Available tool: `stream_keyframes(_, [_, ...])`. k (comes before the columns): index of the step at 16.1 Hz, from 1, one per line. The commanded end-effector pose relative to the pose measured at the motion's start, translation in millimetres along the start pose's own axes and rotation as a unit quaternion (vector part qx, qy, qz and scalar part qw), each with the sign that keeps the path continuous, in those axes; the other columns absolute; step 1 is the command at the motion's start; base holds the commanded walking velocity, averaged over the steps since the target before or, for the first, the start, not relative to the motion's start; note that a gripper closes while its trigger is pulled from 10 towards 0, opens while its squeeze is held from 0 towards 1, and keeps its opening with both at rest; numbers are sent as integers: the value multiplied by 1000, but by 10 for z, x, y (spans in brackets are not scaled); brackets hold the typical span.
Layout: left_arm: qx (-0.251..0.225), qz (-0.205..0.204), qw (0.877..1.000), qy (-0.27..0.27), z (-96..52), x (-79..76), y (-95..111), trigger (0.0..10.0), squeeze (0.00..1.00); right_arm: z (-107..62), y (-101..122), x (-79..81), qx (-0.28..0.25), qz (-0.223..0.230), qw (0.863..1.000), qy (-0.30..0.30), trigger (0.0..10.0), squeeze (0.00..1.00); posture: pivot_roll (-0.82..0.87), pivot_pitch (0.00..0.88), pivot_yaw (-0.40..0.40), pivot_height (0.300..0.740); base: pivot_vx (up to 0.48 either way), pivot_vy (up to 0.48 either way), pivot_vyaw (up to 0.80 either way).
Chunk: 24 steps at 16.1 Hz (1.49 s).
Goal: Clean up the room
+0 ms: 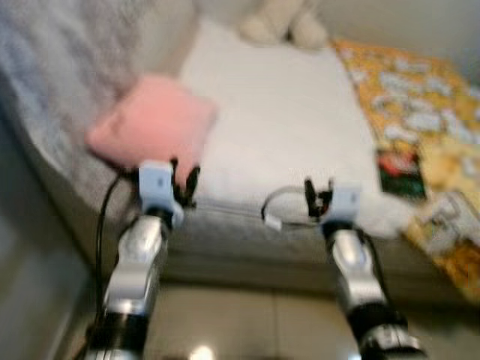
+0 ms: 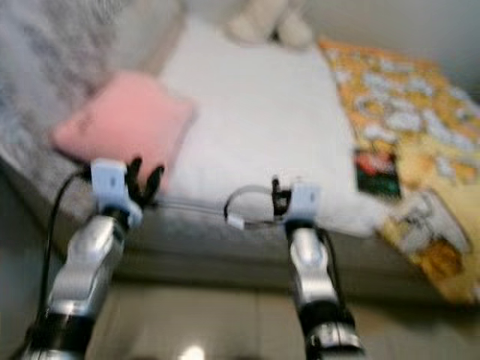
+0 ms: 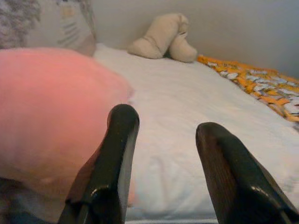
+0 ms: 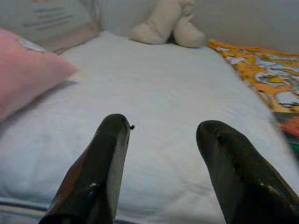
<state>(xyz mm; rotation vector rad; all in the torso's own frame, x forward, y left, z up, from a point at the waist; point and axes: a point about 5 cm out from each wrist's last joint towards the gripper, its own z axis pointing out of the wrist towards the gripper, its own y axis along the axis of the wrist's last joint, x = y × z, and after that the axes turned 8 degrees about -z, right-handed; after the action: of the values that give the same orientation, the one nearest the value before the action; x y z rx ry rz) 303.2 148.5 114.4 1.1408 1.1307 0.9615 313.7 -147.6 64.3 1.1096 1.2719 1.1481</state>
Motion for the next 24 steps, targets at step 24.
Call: stream_keyframes(24, [12, -3, 1000, -1, 229, -122, -76, 10000, 0, -1, 37, -109, -9, -17, 1000, -11, 10000, 0, 141, 0, -62, 740, 99, -329, 87])
